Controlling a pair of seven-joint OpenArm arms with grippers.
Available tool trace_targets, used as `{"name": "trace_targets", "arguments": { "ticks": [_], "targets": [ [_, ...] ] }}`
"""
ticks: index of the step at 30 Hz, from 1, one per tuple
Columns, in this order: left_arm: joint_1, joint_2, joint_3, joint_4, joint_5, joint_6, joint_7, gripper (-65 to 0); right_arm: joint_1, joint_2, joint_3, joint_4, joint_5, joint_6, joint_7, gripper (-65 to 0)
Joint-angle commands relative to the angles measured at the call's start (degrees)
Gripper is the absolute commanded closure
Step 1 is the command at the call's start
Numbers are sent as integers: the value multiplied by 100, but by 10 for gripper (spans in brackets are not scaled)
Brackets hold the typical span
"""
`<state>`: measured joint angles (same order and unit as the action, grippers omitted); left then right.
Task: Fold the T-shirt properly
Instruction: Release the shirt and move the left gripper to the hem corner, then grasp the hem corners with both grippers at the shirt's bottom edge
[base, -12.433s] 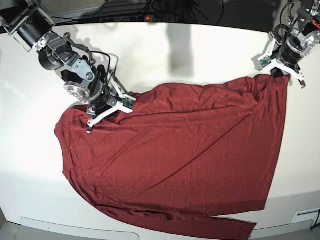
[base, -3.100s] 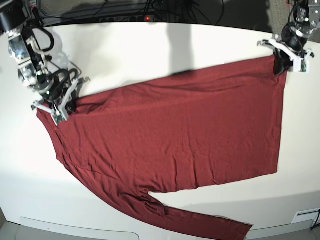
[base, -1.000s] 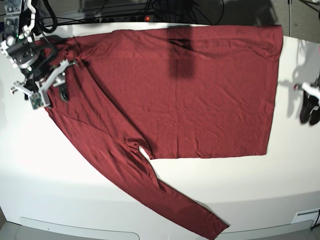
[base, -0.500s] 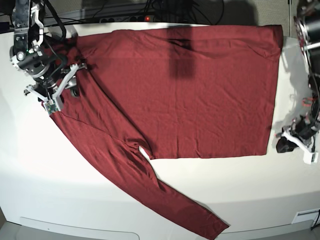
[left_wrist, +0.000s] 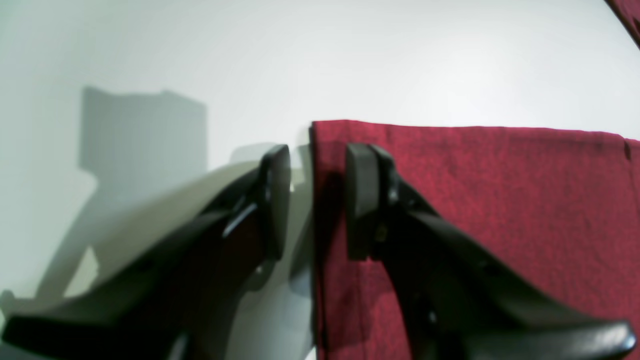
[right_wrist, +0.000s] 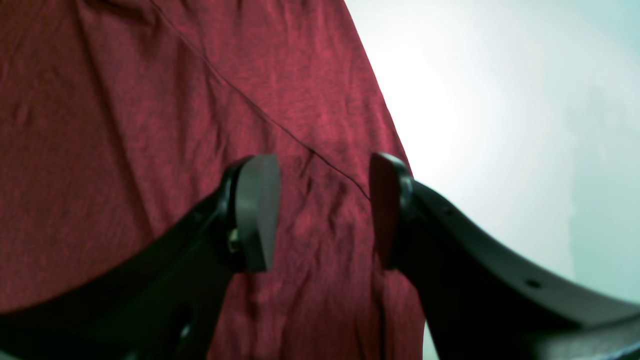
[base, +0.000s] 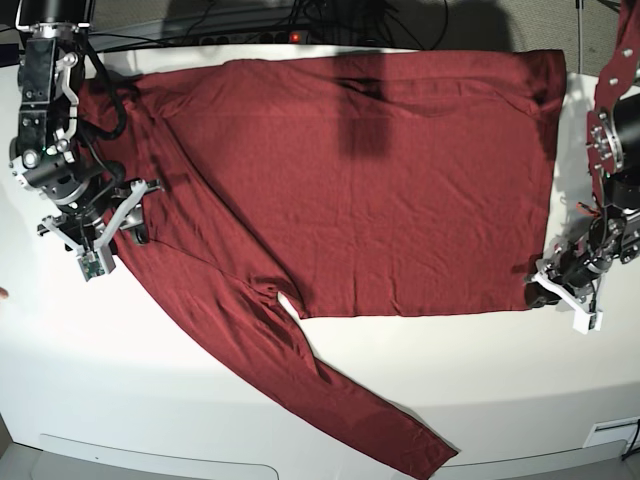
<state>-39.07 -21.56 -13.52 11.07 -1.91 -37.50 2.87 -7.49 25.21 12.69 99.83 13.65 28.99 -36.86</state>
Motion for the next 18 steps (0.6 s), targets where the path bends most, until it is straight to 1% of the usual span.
{"name": "trace_targets", "arguments": {
  "ticks": [1, 3, 7, 8, 12, 16, 18],
  "targets": [
    [-173, -83, -20, 52, 13, 94, -146, -183, 101, 81, 33, 85, 48, -15, 125, -295],
    [-157, -83, -20, 52, 203, 256, -168, -183, 101, 81, 33, 85, 48, -17, 125, -295],
    [-90, -35, -20, 52, 299, 247, -94, -183, 111, 83, 33, 85, 48, -17, 129, -295],
    [-48, -2, -20, 52, 299, 214, -52, -183, 114, 83, 33, 85, 46, -17, 131, -295],
    [98, 142, -20, 52, 299, -250, 81, -183, 186, 83, 33, 85, 46, -17, 140, -295],
    [83, 186, -20, 52, 299, -250, 330, -183, 354, 83, 33, 85, 48, -17, 138, -295],
    [85, 188, -20, 52, 297, -250, 356, -183, 435, 83, 33, 85, 50, -17, 136, -295]
  ]
}}
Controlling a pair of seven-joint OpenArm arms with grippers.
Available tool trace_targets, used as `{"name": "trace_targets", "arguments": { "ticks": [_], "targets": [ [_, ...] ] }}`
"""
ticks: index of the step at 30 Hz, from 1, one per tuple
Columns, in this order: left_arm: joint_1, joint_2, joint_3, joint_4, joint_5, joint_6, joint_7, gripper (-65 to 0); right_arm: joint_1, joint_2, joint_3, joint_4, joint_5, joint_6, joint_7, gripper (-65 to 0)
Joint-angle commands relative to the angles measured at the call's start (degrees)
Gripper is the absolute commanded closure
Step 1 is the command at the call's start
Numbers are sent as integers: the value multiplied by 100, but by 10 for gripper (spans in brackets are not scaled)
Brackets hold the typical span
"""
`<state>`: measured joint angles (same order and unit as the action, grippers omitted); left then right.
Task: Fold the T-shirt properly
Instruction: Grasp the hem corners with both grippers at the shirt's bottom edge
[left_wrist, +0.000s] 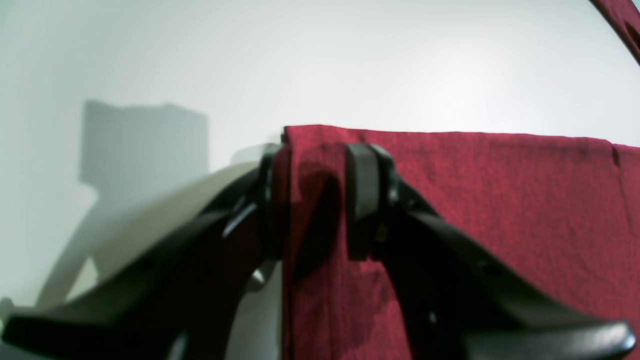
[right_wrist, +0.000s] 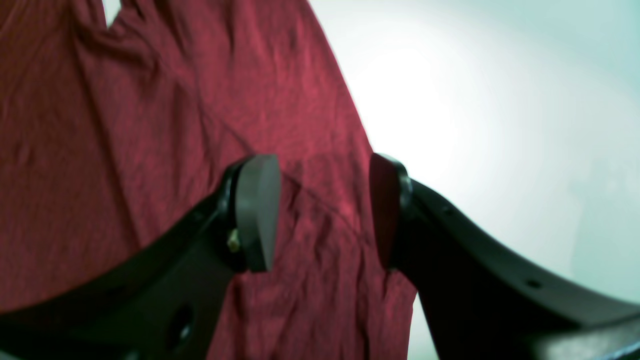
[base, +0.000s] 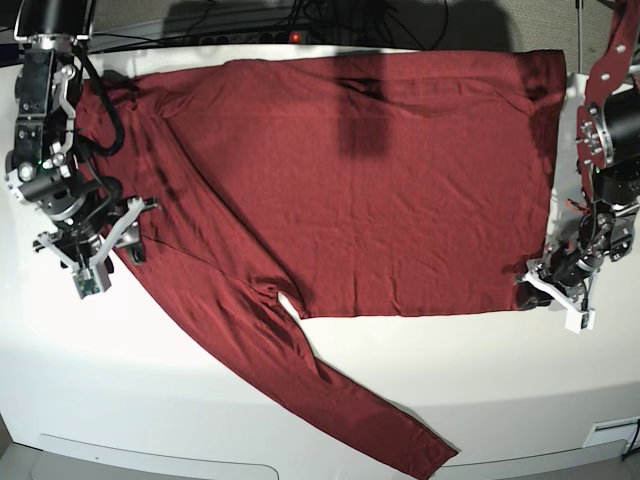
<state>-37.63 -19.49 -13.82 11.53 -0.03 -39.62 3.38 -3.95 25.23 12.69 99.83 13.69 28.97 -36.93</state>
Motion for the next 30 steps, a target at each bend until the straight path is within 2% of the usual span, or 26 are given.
{"name": "trace_targets", "arguments": {
  "ticks": [1, 5, 10, 16, 18, 22, 26, 30],
  "targets": [
    [-57, -20, 11, 7, 109, -38, 339, -183, 116, 81, 33, 85, 44, -15, 142, -295],
    [-46, -2, 11, 7, 107, -38, 721, -183, 225, 81, 31, 85, 50, -15, 149, -295],
    [-17, 133, 11, 7, 81, -38, 1036, -183, 367, 79, 31, 85, 485, 0, 125, -295],
    [144, 262, 11, 7, 59, -38, 920, -168, 426, 81, 31, 85, 474, 2, 44, -295],
    [175, 245, 11, 7, 63, -38, 826, -138, 426, 83, 31, 85, 474, 0, 50, -295],
    [173, 149, 11, 7, -31, -38, 619, 0, 428, 83, 31, 85, 476, 2, 85, -295],
    [157, 83, 11, 7, -168, -38, 557, 0, 518, 127, -20, -72, 498, 11, 302, -295],
    [142, 52, 11, 7, -170, -38, 546, 0, 1132, 334, -688, -1163, 494, 20, 323, -295]
  ]
}}
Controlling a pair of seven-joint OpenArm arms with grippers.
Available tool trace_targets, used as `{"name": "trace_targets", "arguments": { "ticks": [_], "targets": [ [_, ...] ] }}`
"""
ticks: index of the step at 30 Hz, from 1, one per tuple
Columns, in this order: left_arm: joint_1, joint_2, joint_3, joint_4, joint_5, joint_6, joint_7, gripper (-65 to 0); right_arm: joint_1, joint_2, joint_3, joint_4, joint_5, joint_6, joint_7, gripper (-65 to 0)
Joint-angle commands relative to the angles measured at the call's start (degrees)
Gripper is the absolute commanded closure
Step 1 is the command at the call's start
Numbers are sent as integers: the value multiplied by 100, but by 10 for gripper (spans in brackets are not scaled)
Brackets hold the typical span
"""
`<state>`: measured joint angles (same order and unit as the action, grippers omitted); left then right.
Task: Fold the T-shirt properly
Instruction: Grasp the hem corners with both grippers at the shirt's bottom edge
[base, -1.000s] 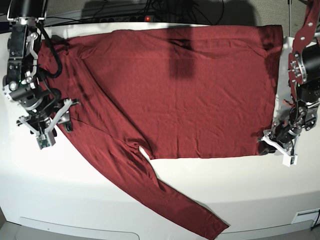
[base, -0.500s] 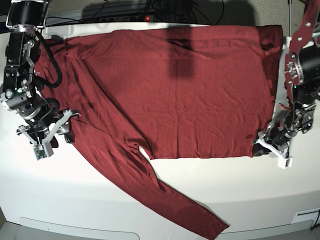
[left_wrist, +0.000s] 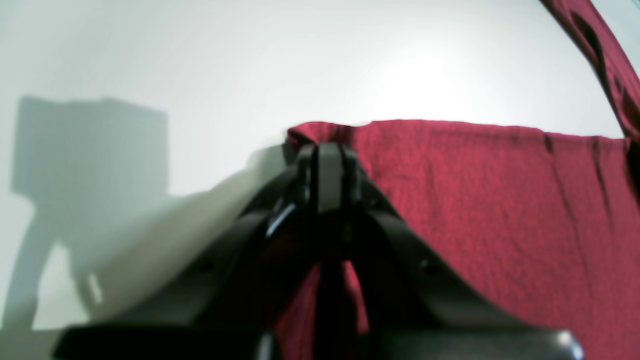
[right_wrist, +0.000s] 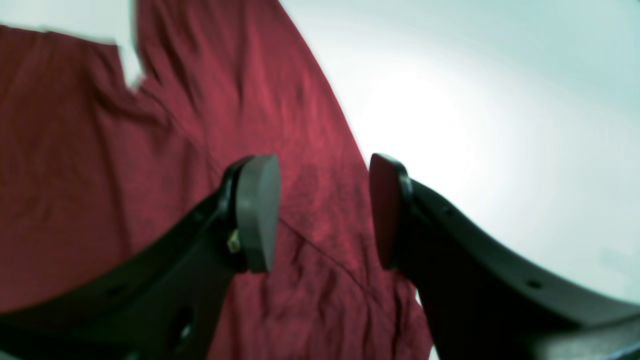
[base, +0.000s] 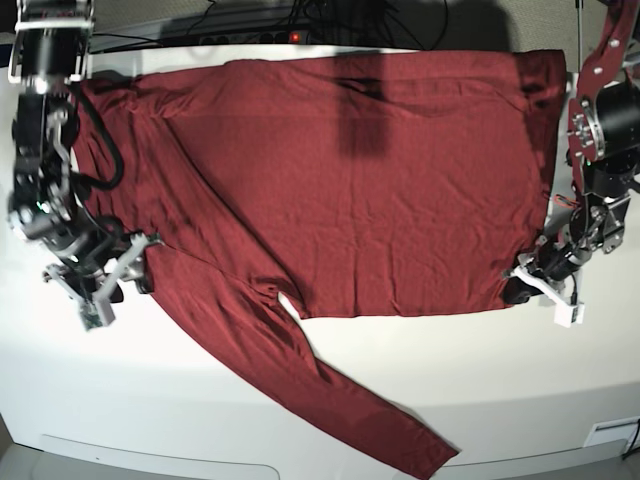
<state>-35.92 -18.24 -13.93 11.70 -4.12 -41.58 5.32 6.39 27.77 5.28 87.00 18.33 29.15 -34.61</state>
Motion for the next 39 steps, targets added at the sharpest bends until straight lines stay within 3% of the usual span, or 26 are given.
{"name": "trace_targets", "arguments": {
  "ticks": [1, 8, 13, 20, 30, 34, 39],
  "targets": [
    [-26, -81, 22, -11, 243, 158, 341, 0, 332, 96, -179, -269, 9, 0, 94, -295],
    [-26, -83, 22, -11, 260, 158, 271, 0, 2037, -26, -1346, -2391, -33, 0, 114, -295],
    [-26, -83, 22, -11, 260, 158, 267, 0, 2962, -271, -1554, -3412, -42, 2, 109, -295],
    [-26, -81, 22, -11, 260, 158, 208, 0, 3917, -568, -1554, -4903, -662, 48, 219, -295],
    [-26, -79, 22, -11, 260, 158, -26, 0, 4330, -632, -1554, -6443, -1773, 197, 1259, -295],
    [-26, -81, 22, -11, 260, 158, -87, 0, 4330, -629, -1554, -6664, -2387, 22, 1755, -295],
    [-26, -81, 22, -11, 260, 158, -87, 0, 4330, -636, -1554, -6682, -2544, -63, 1928, -295]
  ]
}}
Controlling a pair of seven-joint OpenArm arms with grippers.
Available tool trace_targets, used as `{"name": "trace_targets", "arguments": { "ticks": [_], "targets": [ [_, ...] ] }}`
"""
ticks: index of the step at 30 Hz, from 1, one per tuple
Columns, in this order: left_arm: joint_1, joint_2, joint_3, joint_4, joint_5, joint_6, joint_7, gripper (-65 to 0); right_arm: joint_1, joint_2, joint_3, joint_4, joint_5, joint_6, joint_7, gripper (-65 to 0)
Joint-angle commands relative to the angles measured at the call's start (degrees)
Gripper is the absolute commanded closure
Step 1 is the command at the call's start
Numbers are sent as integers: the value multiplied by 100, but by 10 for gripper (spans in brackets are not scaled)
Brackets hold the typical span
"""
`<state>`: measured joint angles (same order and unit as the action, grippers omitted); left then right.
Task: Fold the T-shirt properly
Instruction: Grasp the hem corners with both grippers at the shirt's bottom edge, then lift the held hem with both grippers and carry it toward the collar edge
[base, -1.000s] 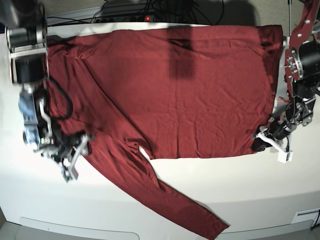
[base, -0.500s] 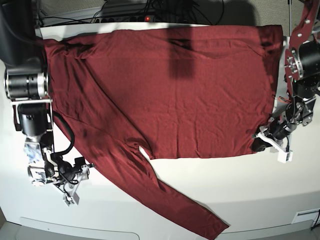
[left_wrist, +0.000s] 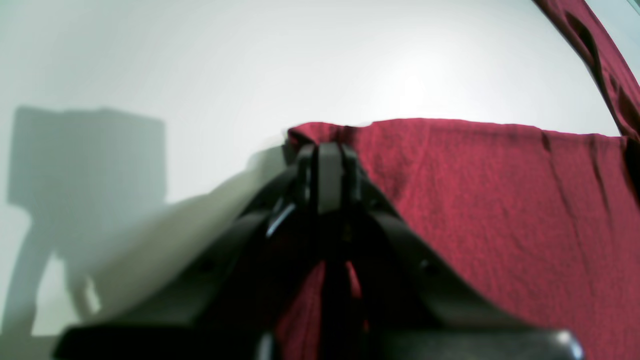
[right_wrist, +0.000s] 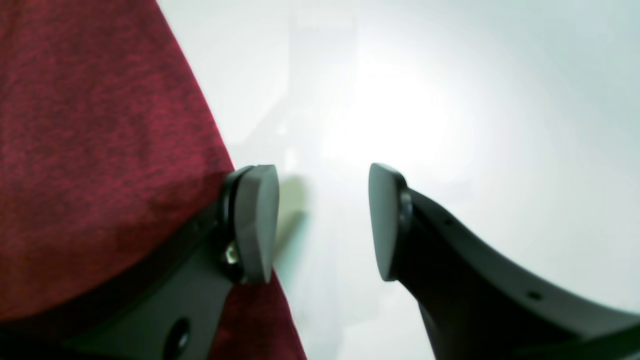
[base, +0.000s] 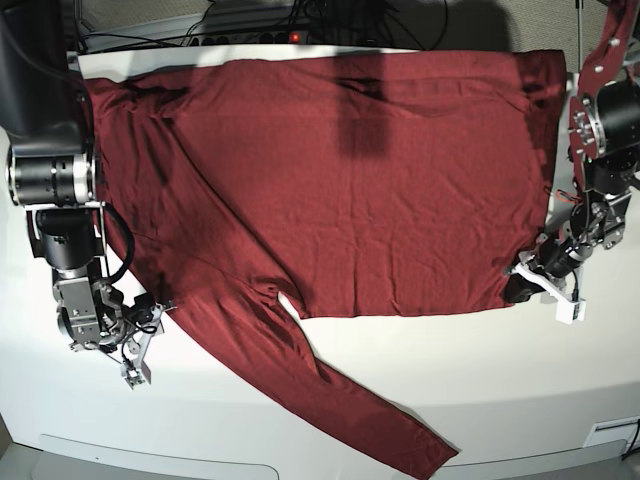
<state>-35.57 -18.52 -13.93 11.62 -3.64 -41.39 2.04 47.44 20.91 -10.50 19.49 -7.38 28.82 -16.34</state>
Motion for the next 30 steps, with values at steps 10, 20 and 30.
{"name": "trace_targets", "arguments": {
  "ticks": [10, 20, 30],
  "targets": [
    [-61, -52, 22, -2, 212, 139, 240, 0, 227, 52, 24, 61, 975, 461, 96, -295],
    [-61, -52, 22, -2, 212, 139, 240, 0, 155, 52, 24, 61, 907, 656, 184, -352],
    [-61, -39, 22, -2, 212, 139, 238, 0, -289, 50, 24, 52, 907, 605, 337, -351]
  ]
}}
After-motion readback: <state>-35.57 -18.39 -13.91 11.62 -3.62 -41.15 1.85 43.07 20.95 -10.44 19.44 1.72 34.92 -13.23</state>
